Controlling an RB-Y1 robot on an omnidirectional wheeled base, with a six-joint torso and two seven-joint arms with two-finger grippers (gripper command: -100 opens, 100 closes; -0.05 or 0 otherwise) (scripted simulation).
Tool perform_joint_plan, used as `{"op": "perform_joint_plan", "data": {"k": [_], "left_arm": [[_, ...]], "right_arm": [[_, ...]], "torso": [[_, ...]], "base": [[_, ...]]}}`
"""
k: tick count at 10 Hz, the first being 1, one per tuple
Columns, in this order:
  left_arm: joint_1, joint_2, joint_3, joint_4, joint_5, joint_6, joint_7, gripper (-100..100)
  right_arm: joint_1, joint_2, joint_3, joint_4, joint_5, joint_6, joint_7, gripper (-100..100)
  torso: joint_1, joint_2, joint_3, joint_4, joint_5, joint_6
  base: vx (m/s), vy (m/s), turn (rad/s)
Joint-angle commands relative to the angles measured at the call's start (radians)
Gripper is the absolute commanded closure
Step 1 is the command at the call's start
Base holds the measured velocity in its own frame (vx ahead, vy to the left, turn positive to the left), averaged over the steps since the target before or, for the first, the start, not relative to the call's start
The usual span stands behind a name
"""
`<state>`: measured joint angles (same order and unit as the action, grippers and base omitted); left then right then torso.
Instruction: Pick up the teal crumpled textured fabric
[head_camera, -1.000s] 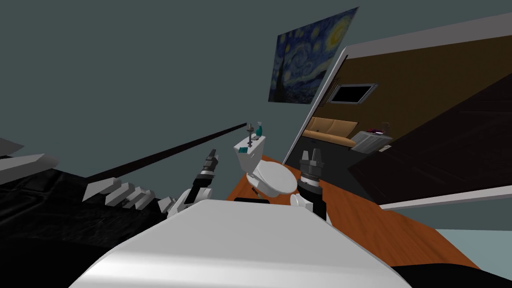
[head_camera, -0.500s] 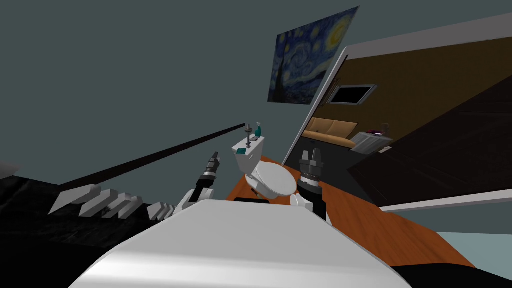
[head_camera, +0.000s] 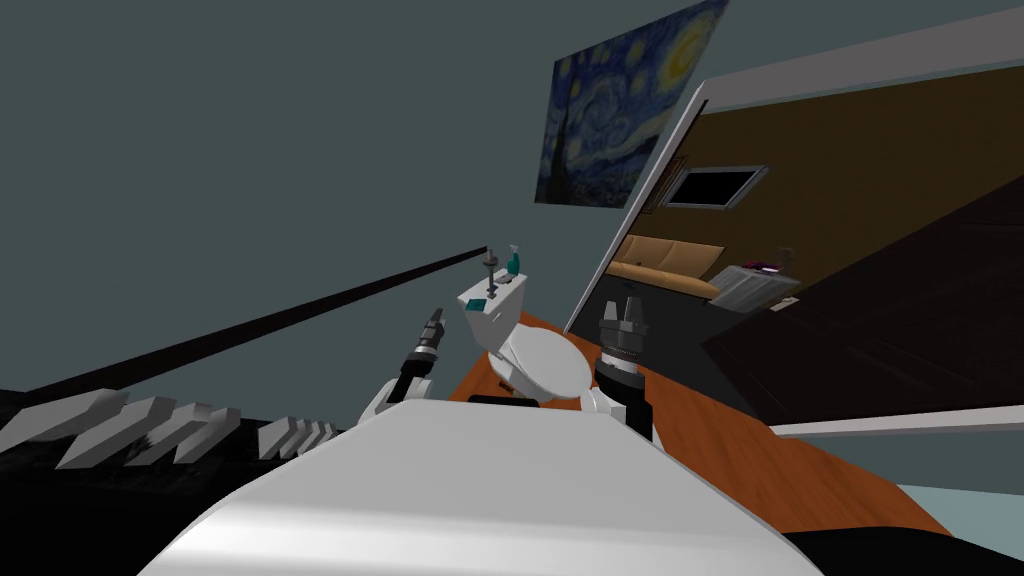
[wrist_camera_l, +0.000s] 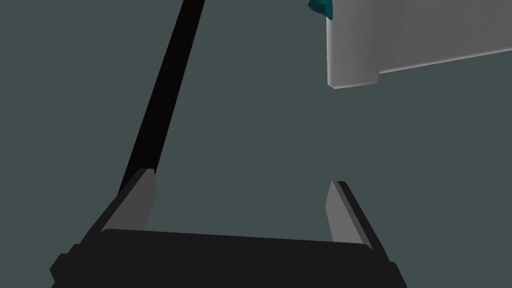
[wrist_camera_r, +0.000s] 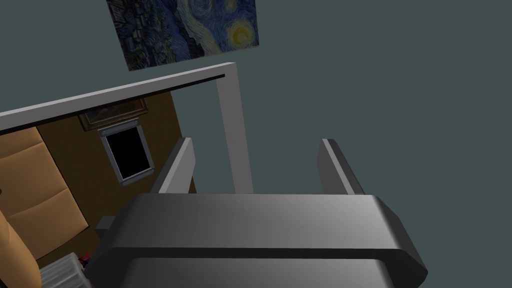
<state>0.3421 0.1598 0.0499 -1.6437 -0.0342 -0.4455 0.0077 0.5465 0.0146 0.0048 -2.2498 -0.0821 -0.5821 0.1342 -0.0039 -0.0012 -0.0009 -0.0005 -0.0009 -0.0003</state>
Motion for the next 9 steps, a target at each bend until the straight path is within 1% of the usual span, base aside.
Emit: {"op": "perform_joint_plan", "data": {"k": [1,6,7,9], "left_arm": [[-0.013,-0.011,-0.009,0.036,-0.004,-0.015,0.000,-100],[-0.013,-0.011,-0.009,0.036,-0.004,-0.015,0.000,-100],[-0.013,-0.011,-0.009,0.036,-0.004,-0.015,0.000,-100],[-0.013,-0.011,-0.009,0.036,-0.004,-0.015,0.000,-100]], "right_arm": [[0.000,0.000,0.000,0.000,0.000,0.000,0.000,0],[0.000,0.000,0.000,0.000,0.000,0.000,0.000,0],[0.000,0.000,0.000,0.000,0.000,0.000,0.000,0],[0.000,0.000,0.000,0.000,0.000,0.000,0.000,0]], "torso": [[0.000,0.000,0.000,0.000,0.000,0.000],[0.002,0.001,0.001,0.000,0.001,0.000],[0.002,0.002,0.001,0.000,0.000,0.000],[0.003,0.001,0.001,0.001,0.001,0.000]], "base": [[-0.017,-0.039,0.045],[-0.003,-0.020,-0.020],[-0.046,-0.031,0.051],[0.017,0.000,0.020]]}}
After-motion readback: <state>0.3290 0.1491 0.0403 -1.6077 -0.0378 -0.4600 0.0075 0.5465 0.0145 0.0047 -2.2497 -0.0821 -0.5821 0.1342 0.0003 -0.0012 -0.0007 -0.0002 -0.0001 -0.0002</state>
